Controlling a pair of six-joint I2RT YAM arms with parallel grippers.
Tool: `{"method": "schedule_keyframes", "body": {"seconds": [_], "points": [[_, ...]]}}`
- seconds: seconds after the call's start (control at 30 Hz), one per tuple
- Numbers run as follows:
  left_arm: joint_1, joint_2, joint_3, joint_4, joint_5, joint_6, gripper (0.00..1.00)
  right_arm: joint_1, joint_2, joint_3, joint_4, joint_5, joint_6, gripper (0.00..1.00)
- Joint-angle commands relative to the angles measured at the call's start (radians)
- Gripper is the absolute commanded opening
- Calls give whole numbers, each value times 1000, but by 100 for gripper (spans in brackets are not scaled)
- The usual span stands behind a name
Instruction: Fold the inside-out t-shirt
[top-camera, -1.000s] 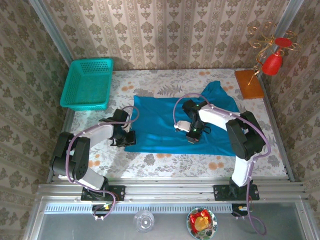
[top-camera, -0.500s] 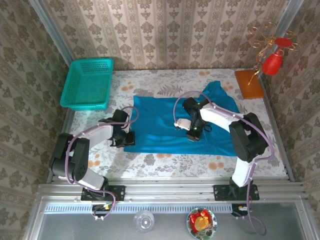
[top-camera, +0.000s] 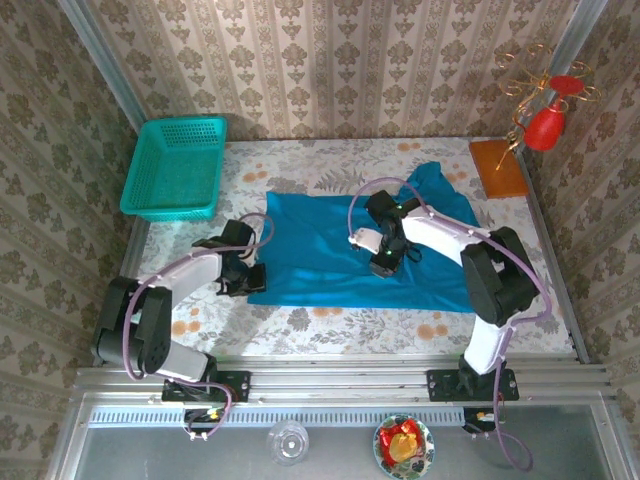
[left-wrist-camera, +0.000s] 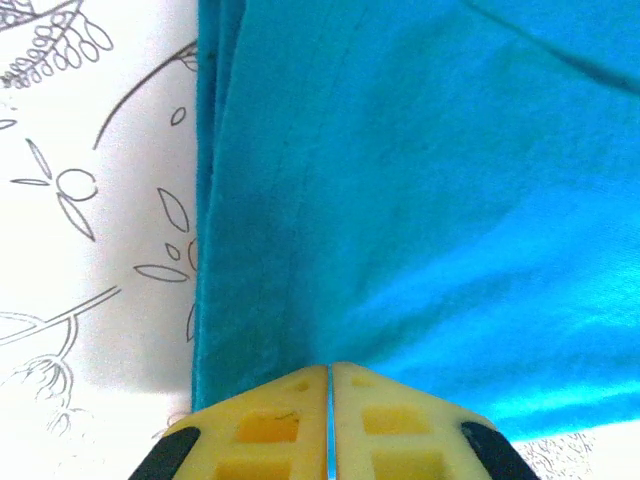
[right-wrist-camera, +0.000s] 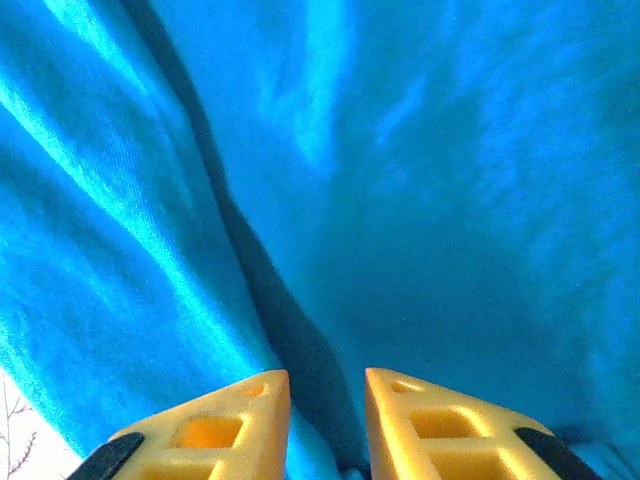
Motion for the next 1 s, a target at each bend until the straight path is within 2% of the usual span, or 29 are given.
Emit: {"method": "schedule_keyframes", "body": {"seconds": [0.0, 0.07, 0.13, 0.27, 0.47, 0.6, 0.77, 0.97], "points": [[2, -33, 56, -33, 19, -15, 10, -34, -121, -27, 64, -3, 214, 31], [1, -27, 79, -31, 29, -18, 10, -74, -171, -61, 116, 38, 424, 31], [-3, -11, 105, -30, 28, -21, 10, -137, -226, -105, 144, 51, 636, 26], [-13, 7, 134, 10, -2, -41, 8, -262, -325, -237, 215, -125, 903, 22], [-26, 116, 203, 54, 14, -53, 8, -298, -312, -294, 202, -274, 930, 21], [-38, 190, 223, 100, 27, -61, 8, -349, -256, -357, 287, -409, 980, 23], [-22, 264, 198, 119, -19, -77, 8, -411, -167, -405, 303, -356, 1041, 33], [26, 240, 94, 124, -38, -87, 8, -434, -157, -431, 275, -336, 1060, 46]]}}
